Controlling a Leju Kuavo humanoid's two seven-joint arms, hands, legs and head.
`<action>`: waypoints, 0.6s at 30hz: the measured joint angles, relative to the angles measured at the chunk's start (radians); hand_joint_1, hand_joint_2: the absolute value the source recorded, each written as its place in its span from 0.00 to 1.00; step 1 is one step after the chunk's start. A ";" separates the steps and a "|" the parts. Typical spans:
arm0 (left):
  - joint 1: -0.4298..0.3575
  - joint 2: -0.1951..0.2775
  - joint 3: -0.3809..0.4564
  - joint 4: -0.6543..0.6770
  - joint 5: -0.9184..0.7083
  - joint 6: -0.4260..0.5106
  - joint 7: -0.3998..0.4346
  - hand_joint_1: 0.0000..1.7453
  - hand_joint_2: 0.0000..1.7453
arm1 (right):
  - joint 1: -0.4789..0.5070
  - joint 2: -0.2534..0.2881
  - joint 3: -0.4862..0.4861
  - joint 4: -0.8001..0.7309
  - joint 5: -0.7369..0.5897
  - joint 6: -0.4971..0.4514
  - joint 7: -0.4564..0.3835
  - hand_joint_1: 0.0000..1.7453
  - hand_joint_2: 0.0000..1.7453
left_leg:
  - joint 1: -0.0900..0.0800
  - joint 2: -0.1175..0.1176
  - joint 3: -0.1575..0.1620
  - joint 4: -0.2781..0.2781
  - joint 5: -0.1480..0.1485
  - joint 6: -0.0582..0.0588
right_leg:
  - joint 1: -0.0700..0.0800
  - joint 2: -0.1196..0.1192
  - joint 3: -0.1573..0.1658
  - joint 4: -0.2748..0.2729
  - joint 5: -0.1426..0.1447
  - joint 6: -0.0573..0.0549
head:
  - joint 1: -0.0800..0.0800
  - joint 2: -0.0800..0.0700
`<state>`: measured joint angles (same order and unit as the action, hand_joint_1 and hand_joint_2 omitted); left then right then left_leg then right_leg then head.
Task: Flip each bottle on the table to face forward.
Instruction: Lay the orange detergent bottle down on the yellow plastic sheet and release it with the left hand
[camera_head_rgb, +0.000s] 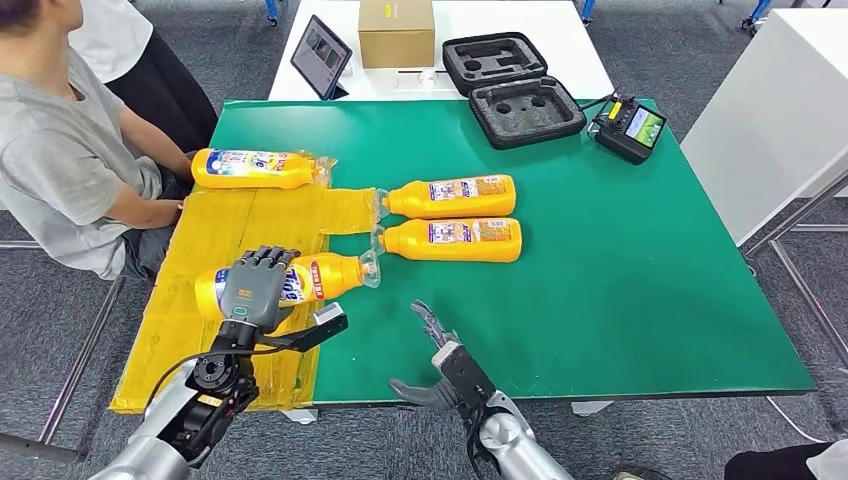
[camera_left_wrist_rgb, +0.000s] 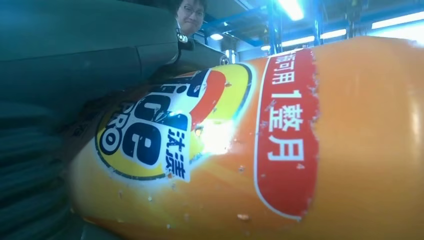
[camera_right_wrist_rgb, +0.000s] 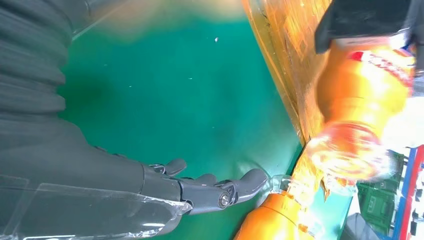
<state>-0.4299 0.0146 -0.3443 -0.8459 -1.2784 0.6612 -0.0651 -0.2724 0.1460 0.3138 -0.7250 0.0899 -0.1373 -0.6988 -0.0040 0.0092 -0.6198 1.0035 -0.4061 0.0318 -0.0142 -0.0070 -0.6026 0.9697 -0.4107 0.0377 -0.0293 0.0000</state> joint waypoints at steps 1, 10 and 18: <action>-0.006 0.001 0.000 0.012 -0.007 -0.009 0.006 1.00 1.00 | -0.003 0.003 -0.001 0.004 0.000 0.000 0.000 0.00 1.00 | 0.000 0.000 0.000 0.000 0.000 0.000 | 0.000 0.000 0.000 0.000 0.000 0.000 | 0.000 0.000; -0.059 0.008 0.013 0.111 0.018 -0.086 -0.014 1.00 1.00 | -0.028 0.021 -0.005 0.048 -0.002 0.004 0.000 0.00 1.00 | 0.000 0.000 0.000 0.000 0.000 0.000 | 0.000 0.000 0.000 0.000 0.000 0.000 | 0.000 0.000; -0.096 0.009 0.033 0.190 0.058 -0.122 -0.056 1.00 1.00 | -0.040 0.031 -0.006 0.075 -0.001 0.004 0.000 0.00 1.00 | 0.000 0.000 0.000 0.000 0.000 0.000 | 0.000 0.000 0.000 0.000 0.000 0.000 | 0.000 0.000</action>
<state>-0.5259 0.0235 -0.3111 -0.6559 -1.2201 0.5397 -0.1214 -0.3126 0.1770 0.3082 -0.6501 0.0892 -0.1336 -0.6988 -0.0040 0.0091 -0.6200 1.0036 -0.4060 0.0319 -0.0142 -0.0069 -0.6026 0.9698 -0.4107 0.0377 -0.0294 0.0000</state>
